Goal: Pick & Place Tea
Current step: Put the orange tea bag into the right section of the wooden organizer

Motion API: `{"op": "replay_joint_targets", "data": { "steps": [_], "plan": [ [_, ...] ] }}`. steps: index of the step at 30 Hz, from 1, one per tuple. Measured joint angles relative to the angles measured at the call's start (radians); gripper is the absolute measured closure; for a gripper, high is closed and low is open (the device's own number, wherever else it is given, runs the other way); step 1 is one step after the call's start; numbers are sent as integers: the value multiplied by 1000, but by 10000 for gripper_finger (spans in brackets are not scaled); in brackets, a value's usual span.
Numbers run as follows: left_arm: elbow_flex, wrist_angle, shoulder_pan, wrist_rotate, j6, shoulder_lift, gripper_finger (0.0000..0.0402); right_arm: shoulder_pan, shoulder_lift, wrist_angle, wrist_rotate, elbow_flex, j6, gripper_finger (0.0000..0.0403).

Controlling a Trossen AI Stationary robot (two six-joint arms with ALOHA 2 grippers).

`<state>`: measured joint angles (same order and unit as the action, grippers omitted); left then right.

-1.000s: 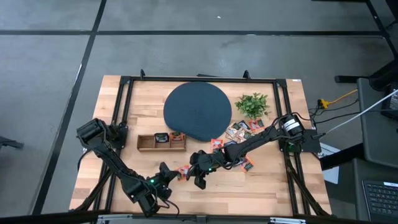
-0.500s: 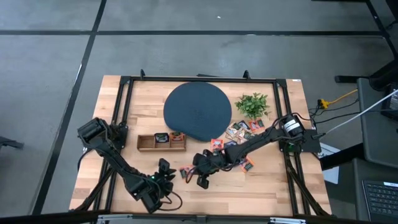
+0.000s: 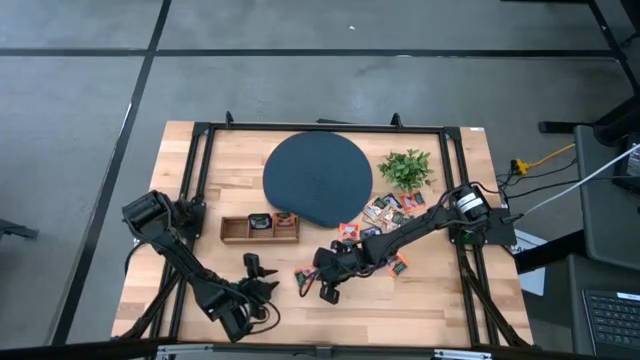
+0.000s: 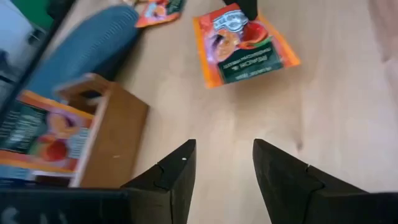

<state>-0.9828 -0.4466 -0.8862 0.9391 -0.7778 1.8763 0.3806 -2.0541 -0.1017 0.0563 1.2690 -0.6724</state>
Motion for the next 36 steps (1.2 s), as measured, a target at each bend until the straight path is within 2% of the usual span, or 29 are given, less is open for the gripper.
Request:
{"op": "replay_joint_targets", "data": {
  "steps": [4,10,16,21,28,36],
  "plan": [
    [0,39,33,-70,12,-36,249,13,0,-2,4,0,-13,399],
    [0,122,59,-94,133,-151,254,38,5,-19,42,0,-27,399],
    [84,347,134,-290,119,-264,262,60,13,-35,110,0,-30,399],
    [158,470,193,-377,70,-331,262,83,27,-47,212,0,-31,399],
    [247,481,284,-475,72,-451,263,104,54,-106,382,0,-53,399],
    [355,548,389,-576,58,-560,265,103,57,-97,501,0,-43,399]
  ]
}}
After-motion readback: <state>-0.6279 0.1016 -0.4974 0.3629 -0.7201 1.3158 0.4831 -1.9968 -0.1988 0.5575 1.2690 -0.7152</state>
